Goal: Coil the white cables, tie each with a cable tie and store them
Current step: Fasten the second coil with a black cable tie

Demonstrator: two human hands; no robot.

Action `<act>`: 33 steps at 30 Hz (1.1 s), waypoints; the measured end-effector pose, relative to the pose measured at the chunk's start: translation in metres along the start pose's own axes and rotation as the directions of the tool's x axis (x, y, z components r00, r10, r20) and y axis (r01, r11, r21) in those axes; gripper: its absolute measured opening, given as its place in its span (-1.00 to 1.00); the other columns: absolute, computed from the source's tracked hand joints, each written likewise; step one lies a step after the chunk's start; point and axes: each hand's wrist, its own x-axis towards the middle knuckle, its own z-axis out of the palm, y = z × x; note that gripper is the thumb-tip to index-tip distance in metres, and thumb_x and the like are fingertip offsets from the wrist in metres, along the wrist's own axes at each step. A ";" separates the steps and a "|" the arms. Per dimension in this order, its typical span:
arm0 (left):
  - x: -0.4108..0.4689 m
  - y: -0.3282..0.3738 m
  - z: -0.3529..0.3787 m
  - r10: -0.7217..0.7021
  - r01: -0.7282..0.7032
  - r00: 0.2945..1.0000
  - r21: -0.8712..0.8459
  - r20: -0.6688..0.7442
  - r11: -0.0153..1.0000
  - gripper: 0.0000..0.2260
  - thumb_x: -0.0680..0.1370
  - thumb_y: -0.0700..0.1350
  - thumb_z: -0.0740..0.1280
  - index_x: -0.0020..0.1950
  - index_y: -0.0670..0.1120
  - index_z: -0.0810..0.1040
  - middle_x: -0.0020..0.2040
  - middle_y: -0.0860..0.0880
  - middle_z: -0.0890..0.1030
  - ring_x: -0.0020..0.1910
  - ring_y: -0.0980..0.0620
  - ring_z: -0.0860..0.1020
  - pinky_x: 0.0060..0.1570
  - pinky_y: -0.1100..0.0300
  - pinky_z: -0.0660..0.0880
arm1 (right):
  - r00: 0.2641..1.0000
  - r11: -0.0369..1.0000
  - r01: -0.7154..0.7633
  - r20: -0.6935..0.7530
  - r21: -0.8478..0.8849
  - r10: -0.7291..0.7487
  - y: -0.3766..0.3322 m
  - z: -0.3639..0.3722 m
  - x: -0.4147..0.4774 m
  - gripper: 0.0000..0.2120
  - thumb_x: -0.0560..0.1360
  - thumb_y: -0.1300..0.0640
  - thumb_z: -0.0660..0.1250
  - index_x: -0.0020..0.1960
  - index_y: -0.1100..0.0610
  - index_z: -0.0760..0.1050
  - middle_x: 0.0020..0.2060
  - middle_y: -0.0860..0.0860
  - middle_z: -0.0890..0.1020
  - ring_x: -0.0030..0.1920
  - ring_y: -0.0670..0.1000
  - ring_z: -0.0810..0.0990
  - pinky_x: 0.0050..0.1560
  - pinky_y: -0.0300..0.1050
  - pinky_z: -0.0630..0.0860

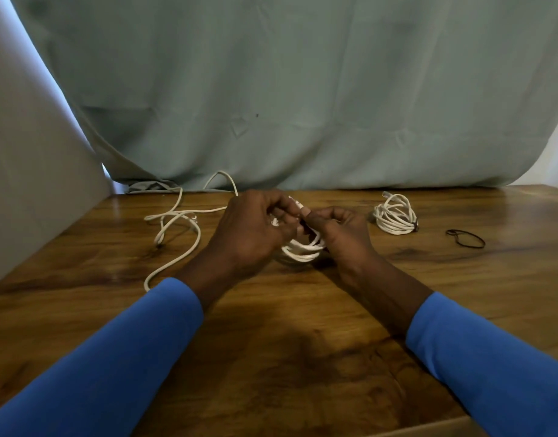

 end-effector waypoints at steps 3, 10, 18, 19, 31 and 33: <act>0.004 -0.002 -0.004 -0.040 0.031 0.993 0.078 0.112 0.996 -0.84 0.43 -0.24 0.59 -0.05 -0.03 0.74 -0.23 0.13 0.71 -0.30 0.32 0.63 -0.28 0.51 0.43 | 1.000 1.000 -0.011 -0.013 -0.014 0.011 0.003 0.001 0.000 -0.86 0.48 0.20 0.56 -0.17 0.20 0.62 -0.19 0.22 0.74 -0.16 0.21 0.73 0.02 0.21 0.69; 0.006 -0.011 -0.010 -0.036 0.051 0.956 -0.044 0.293 0.998 -0.82 0.45 -0.26 0.58 0.00 -0.05 0.77 -0.13 0.09 0.77 -0.19 0.26 0.68 -0.15 0.43 0.48 | 0.991 0.994 -0.112 0.069 0.009 0.111 0.000 -0.004 0.005 -0.83 0.53 0.19 0.51 -0.23 0.15 0.63 -0.29 0.11 0.71 -0.32 0.04 0.68 -0.27 -0.10 0.60; 0.002 -0.008 0.005 -0.088 0.134 0.982 -0.285 0.169 0.949 -0.74 0.39 -0.27 0.62 0.05 -0.14 0.73 -0.13 -0.06 0.77 -0.11 0.05 0.74 -0.02 0.21 0.63 | 0.987 0.986 -0.158 0.039 0.042 0.157 0.000 0.002 0.002 -0.74 0.50 0.26 0.48 0.15 0.37 0.61 0.09 0.44 0.65 -0.04 0.32 0.68 0.02 0.18 0.63; 0.001 -0.008 0.007 -0.126 0.162 0.981 -0.270 0.147 0.949 -0.72 0.37 -0.27 0.64 0.03 -0.10 0.72 -0.16 -0.05 0.77 -0.14 0.05 0.74 -0.05 0.18 0.63 | 0.989 0.988 -0.147 0.017 0.046 0.146 0.001 0.003 0.002 -0.73 0.51 0.26 0.48 0.16 0.38 0.60 0.07 0.44 0.66 -0.07 0.29 0.67 0.01 0.20 0.63; -0.011 -0.005 0.032 -0.047 0.036 0.986 -0.071 -0.162 0.997 -0.97 0.50 0.03 0.50 -0.08 0.16 0.73 -0.15 0.22 0.73 -0.08 0.17 0.69 0.05 -0.13 0.60 | 0.992 0.976 -0.091 -0.070 0.200 0.107 0.010 0.008 -0.002 -0.70 0.57 0.20 0.45 0.07 0.48 0.56 -0.21 0.28 0.65 -0.22 0.17 0.63 -0.05 0.15 0.60; -0.012 -0.005 0.033 -0.055 0.066 0.984 0.064 -0.168 0.996 -0.93 0.50 0.14 0.45 -0.08 0.22 0.71 -0.07 0.24 0.68 0.06 0.13 0.61 0.20 -0.17 0.46 | 0.990 0.970 -0.101 -0.072 0.221 0.119 0.009 0.009 -0.003 -0.66 0.57 0.18 0.45 0.12 0.48 0.56 -0.08 0.32 0.70 -0.13 0.21 0.66 0.01 0.19 0.63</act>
